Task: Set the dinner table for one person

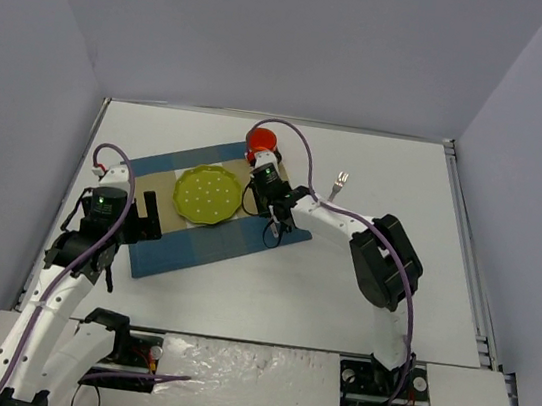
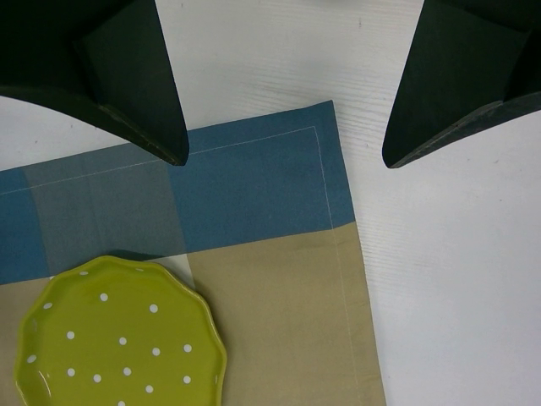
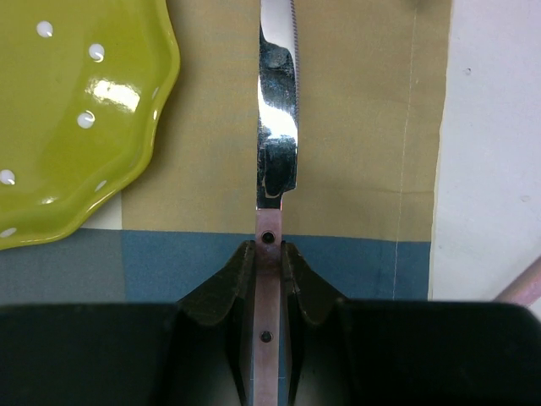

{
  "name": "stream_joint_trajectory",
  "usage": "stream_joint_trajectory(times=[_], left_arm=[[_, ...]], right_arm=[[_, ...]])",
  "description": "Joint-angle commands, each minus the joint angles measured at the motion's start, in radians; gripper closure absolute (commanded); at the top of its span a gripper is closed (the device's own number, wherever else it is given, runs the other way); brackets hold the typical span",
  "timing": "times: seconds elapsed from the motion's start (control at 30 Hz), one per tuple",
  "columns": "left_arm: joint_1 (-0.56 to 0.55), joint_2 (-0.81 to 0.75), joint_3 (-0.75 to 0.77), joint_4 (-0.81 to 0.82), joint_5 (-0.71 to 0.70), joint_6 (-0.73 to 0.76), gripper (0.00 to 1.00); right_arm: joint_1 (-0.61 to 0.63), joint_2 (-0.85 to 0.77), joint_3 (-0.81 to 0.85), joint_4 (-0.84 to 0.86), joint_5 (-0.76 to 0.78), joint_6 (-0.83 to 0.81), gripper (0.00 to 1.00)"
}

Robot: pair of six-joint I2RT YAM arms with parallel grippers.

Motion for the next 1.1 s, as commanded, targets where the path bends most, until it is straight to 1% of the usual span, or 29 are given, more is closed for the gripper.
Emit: stream_joint_trajectory(times=[0.0,0.2,1.07], left_arm=[[-0.004,0.006,0.024,0.039,-0.021,-0.001,0.03],[-0.004,0.006,0.024,0.039,-0.024,-0.001,0.03],[-0.004,0.005,0.022,0.04,-0.03,-0.001,0.03]], right_arm=[[-0.003,0.02,0.055,0.075,-0.025,-0.068,1.0],[-0.015,0.041,0.049,0.093,-0.054,-0.09,1.0],[-0.057,0.05,-0.004,0.129,-0.066,-0.105,1.0]])
